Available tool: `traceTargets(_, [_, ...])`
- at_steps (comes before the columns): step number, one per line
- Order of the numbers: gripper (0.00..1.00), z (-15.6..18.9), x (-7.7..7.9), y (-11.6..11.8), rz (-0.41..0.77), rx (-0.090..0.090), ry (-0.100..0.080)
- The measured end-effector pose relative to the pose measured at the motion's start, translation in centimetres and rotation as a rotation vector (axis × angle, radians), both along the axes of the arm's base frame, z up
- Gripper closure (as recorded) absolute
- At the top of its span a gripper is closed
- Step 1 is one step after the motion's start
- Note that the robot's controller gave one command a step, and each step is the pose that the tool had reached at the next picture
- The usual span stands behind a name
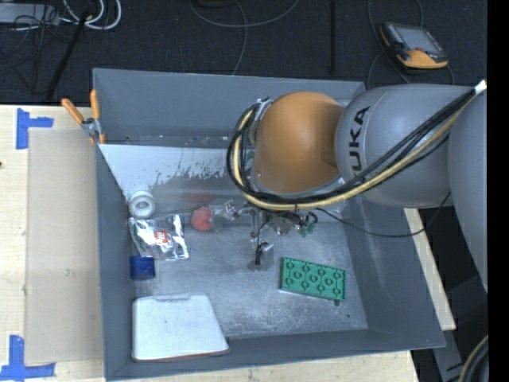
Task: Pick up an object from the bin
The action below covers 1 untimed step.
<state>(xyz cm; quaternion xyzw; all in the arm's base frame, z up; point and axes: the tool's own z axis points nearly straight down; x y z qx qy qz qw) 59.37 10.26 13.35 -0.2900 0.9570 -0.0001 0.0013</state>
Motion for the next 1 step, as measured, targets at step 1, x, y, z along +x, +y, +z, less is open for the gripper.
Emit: traceTargets(1, [0.0, 5.0, -3.45, 8.43, 0.088, 0.005, -0.002])
